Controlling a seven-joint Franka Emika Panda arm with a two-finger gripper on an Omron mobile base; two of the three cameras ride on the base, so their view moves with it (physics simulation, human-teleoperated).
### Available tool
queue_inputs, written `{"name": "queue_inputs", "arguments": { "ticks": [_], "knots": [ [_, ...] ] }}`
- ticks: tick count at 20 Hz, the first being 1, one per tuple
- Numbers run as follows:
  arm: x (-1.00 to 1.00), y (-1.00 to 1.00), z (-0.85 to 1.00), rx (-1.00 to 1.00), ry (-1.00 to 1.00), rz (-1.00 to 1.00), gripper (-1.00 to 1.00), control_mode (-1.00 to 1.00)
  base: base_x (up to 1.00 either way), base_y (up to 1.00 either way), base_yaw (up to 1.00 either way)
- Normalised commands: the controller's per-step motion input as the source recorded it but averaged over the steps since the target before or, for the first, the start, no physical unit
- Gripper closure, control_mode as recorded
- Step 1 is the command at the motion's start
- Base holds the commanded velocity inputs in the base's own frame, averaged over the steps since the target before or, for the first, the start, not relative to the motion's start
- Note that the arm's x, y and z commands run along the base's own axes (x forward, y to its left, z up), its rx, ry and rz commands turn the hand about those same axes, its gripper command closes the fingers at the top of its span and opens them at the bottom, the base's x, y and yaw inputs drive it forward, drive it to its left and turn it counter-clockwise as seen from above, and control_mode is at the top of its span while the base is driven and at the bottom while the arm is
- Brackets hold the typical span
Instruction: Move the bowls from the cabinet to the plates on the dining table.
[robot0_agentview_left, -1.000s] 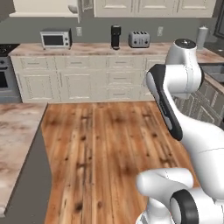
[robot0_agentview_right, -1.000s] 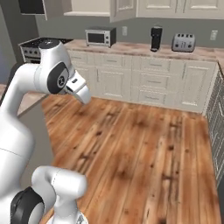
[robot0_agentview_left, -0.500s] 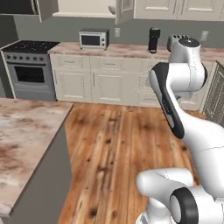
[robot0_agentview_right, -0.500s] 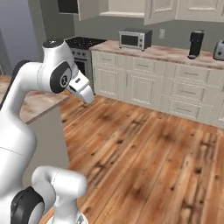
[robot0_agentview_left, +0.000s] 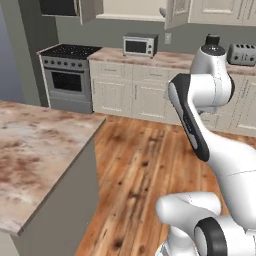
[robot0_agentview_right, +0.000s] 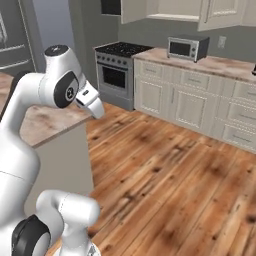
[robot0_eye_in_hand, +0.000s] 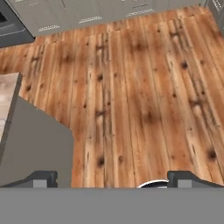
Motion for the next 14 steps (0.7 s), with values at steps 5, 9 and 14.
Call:
{"name": "queue_inputs", "arguments": {
  "ticks": [5,9,14],
  "knots": [
    [0.0,0.0,0.0,0.0,0.0,0.0,-1.0,1.0,0.68,-0.61,0.14],
    [0.0,0.0,0.0,0.0,0.0,0.0,-1.0,1.0,0.62,-0.75,0.11],
    [0.0,0.0,0.0,0.0,0.0,0.0,-1.0,1.0,0.66,-0.44,0.08]
  ]
}}
